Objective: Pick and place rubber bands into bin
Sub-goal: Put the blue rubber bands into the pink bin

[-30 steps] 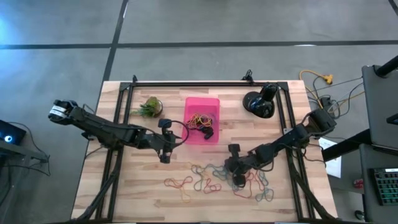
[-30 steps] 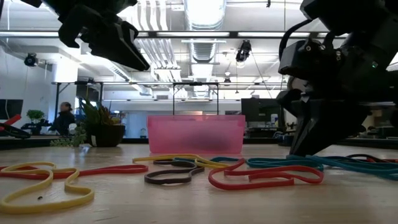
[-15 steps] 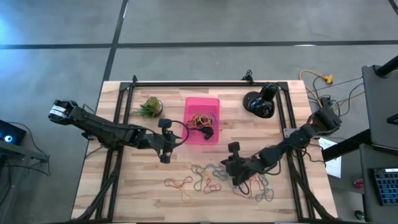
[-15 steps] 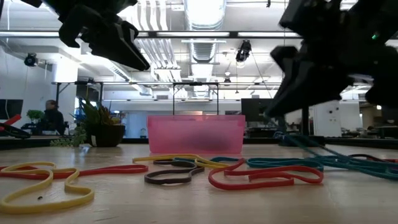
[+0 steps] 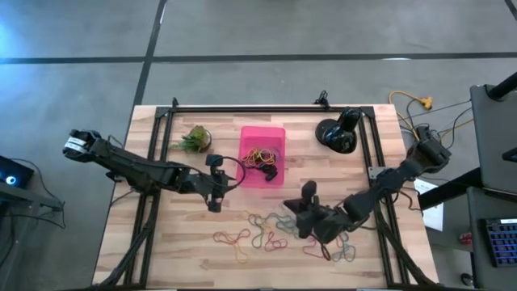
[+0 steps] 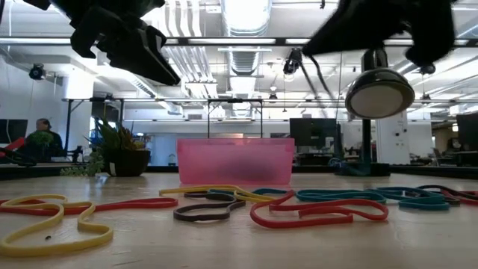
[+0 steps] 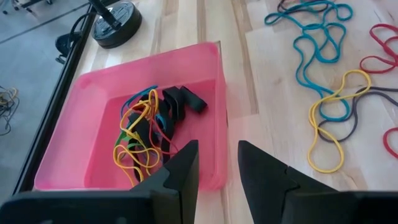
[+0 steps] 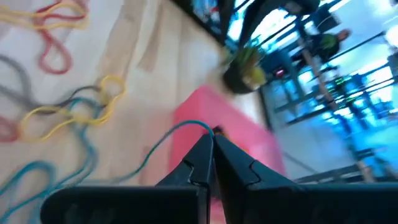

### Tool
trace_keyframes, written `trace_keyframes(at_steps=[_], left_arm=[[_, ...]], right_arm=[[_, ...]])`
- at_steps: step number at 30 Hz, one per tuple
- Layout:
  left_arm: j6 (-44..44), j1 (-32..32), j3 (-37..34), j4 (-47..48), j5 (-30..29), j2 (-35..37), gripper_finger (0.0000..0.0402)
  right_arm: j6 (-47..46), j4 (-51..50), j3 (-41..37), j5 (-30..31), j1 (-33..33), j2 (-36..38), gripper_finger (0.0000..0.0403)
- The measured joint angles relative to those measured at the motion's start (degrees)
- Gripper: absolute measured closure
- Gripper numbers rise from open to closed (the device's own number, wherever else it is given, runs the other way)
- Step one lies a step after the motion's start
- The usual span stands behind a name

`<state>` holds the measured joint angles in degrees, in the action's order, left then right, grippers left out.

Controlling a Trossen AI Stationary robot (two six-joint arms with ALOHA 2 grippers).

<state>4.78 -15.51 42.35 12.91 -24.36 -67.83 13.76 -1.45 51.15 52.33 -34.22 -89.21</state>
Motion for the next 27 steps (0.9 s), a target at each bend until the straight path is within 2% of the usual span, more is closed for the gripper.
trace_keyframes(at_steps=[8,14,27], left_arm=[[0.02,0.0,-0.26,0.0,0.0,0.0,0.0306],[0.02,0.0,-0.26,-0.03,0.0,0.0,0.0306],[0.04,-0.02,-0.39,0.0,0.0,0.0,0.0306]], right_arm=[[10.52,0.17,5.89,0.44,4.57,0.0,0.0394],[13.45,0.15,7.38,-0.3,12.07,0.0,0.0394],[8.35,0.44,6.96,-20.36,32.93,-0.11,0.0394]])
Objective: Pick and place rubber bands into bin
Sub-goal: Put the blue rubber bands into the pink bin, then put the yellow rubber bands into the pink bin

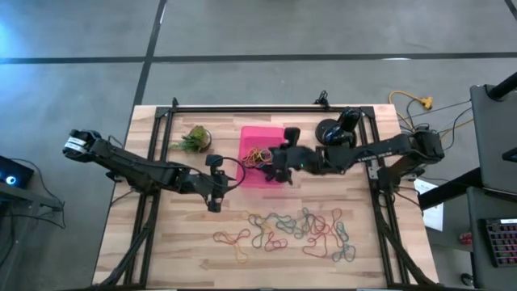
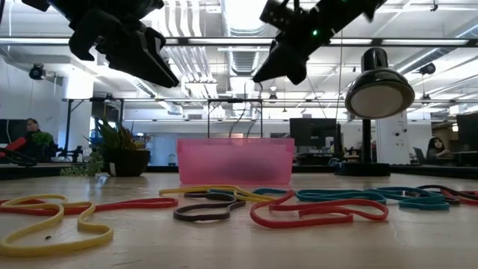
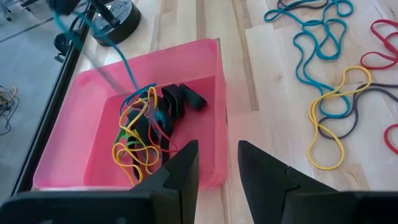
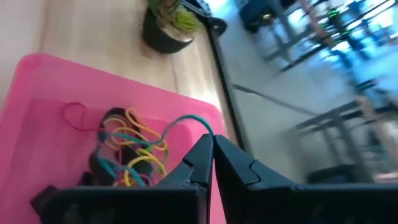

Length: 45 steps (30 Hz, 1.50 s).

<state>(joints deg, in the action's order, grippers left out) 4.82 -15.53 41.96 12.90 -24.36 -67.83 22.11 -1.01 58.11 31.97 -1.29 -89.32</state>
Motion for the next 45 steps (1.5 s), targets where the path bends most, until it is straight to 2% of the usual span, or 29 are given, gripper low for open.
trace_keyframes(at_steps=[4,7,18,24,31,33,38,41,45], left_arm=[[0.01,0.0,-0.05,0.03,0.0,0.0,0.0306],[0.02,0.0,-0.05,0.03,0.0,0.0,0.0306],[0.02,0.0,-0.13,0.0,0.0,0.0,0.0306],[0.02,0.0,-0.13,0.0,0.0,-0.11,0.0306],[0.0,0.02,-0.13,0.0,0.0,-0.15,0.0306],[-0.03,0.02,-0.15,0.0,0.01,-0.15,0.0306],[-3.57,0.02,-0.95,-0.03,1.9,-0.15,0.0306],[-5.4,-0.22,-2.0,-0.5,5.89,-0.46,0.0306],[-5.96,-1.63,-3.59,-4.05,7.78,-2.76,0.0306]], right_arm=[[-3.2,-0.12,-0.34,-9.4,4.22,-0.43,0.0394],[-5.33,0.03,-0.64,-14.11,6.21,-0.41,0.0394],[-11.03,-0.16,-0.81,-21.84,7.97,-1.7,0.0391],[-13.16,-0.13,-0.81,-26.41,9.17,-1.68,0.0346],[-12.92,-1.44,-0.81,-26.77,8.99,-1.58,0.029],[-13.14,-3.59,-0.81,-28.81,8.74,-1.52,0.0283],[-16.73,-9.87,-0.81,-37.91,6.51,-1.55,0.0282],[-19.41,-13.7,-0.81,-38.6,3.98,-1.55,0.0288],[-20.89,-15.87,-0.81,-38.5,-0.24,-1.55,0.0297]])
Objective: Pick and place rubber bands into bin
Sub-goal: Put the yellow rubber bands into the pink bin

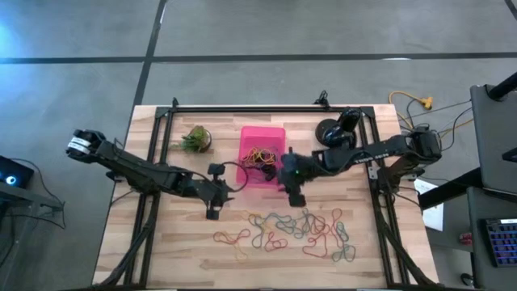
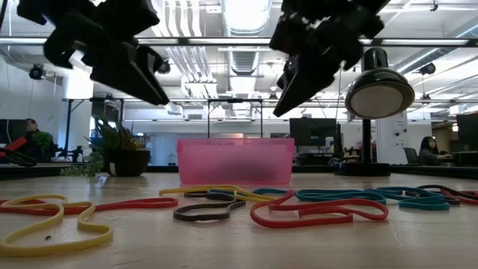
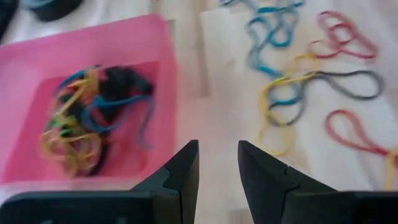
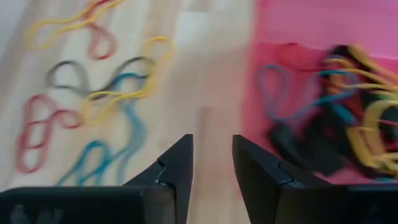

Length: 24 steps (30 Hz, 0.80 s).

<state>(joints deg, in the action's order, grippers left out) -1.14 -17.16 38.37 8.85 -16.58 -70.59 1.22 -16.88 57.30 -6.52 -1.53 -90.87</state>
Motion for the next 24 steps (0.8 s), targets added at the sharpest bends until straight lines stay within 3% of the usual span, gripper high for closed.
trace_keyframes(at_steps=[11,16,24], left_arm=[[6.14,-2.98,-0.32,-14.22,8.18,-13.56,0.0306],[7.93,-3.05,2.09,-14.55,7.44,-19.29,0.0306],[9.44,-2.79,5.44,-14.32,4.52,-25.15,0.0306]], right_arm=[[-4.14,-0.14,-0.04,0.5,-10.36,-0.01,0.032],[-6.79,-0.39,-0.07,1.18,-13.91,-0.02,0.033],[-8.5,-1.56,-0.09,7.85,-19.19,-0.02,0.034]])
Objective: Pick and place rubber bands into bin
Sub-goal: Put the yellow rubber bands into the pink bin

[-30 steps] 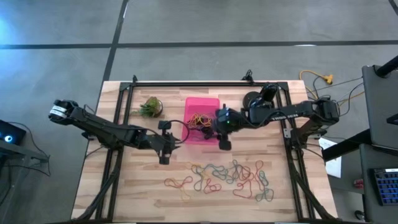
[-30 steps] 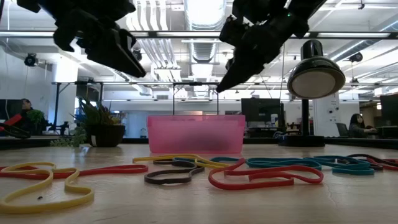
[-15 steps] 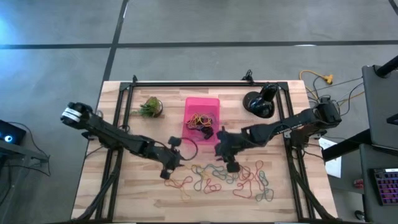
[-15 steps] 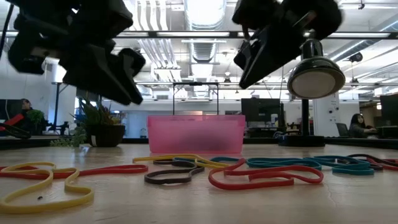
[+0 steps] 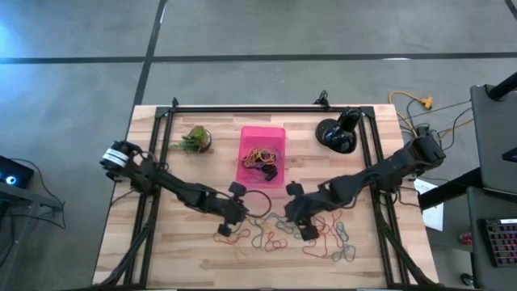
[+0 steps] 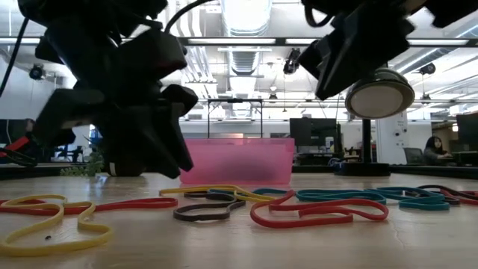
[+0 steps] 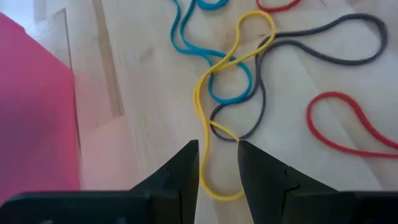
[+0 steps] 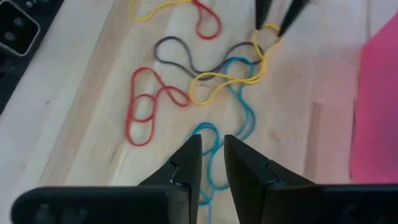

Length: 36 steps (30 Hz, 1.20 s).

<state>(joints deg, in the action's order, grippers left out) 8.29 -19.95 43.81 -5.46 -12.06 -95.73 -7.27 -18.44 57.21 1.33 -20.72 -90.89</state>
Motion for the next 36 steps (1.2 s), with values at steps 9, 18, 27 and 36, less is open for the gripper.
trace_keyframes(at_steps=[9,18,27,36], left_arm=[[-4.51,2.18,0.46,-0.08,0.6,-0.64,0.0306],[-9.45,4.51,0.61,-0.19,4.81,-2.85,0.0306],[-9.35,5.11,2.69,-0.34,5.53,-5.54,0.0308],[-8.63,5.05,3.42,3.03,6.22,-5.39,0.0394]], right_arm=[[-2.68,0.0,0.0,4.07,-3.91,0.0,0.0339],[-3.22,0.09,0.0,5.32,-5.29,0.0,0.034],[-3.27,0.24,-0.24,5.33,-5.3,-0.02,0.0342],[-3.27,0.22,-0.33,5.31,-5.3,-0.02,0.0344]])
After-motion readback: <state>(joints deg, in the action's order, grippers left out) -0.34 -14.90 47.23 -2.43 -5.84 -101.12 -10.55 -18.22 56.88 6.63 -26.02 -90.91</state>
